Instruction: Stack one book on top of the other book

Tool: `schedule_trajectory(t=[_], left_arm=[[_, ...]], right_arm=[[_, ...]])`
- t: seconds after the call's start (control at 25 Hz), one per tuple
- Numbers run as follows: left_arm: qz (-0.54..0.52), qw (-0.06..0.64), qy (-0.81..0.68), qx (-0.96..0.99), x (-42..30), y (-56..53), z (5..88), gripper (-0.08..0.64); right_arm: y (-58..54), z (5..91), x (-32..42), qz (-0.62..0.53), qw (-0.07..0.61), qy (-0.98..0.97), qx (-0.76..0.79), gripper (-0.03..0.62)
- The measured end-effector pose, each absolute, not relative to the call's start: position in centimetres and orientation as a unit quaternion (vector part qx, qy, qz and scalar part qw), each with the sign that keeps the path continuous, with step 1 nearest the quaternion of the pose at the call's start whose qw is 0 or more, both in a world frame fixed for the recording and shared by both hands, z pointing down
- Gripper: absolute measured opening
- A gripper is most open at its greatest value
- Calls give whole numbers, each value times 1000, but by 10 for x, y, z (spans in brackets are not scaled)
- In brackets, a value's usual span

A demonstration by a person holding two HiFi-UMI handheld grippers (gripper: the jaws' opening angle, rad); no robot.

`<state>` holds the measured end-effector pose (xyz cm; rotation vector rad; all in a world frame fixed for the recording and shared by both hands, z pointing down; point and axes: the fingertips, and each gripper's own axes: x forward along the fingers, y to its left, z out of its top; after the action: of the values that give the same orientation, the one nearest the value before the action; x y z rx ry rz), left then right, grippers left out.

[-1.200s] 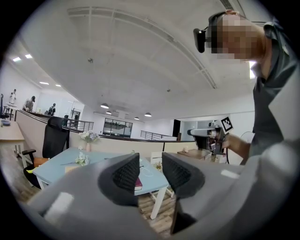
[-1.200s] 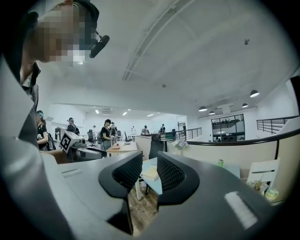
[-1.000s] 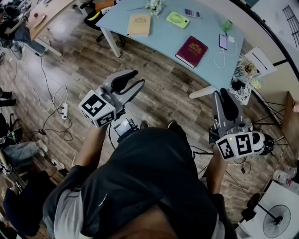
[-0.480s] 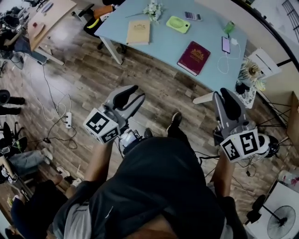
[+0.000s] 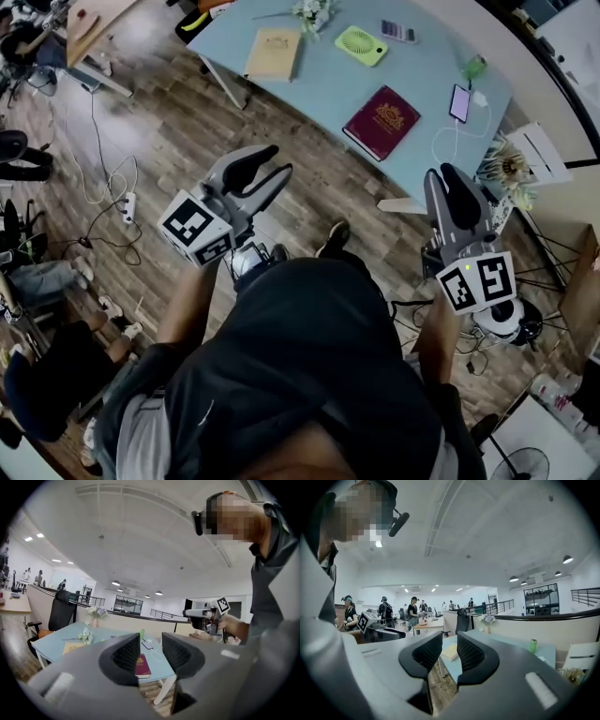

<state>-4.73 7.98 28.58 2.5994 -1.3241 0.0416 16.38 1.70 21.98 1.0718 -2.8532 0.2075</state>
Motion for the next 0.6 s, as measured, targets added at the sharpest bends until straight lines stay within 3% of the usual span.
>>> schedule_trajectory(t=[0.6], left_arm=[[43, 106, -502, 857, -4, 7, 283, 166]], right_arm=[[-78, 237, 200, 88, 26, -952, 293, 97]])
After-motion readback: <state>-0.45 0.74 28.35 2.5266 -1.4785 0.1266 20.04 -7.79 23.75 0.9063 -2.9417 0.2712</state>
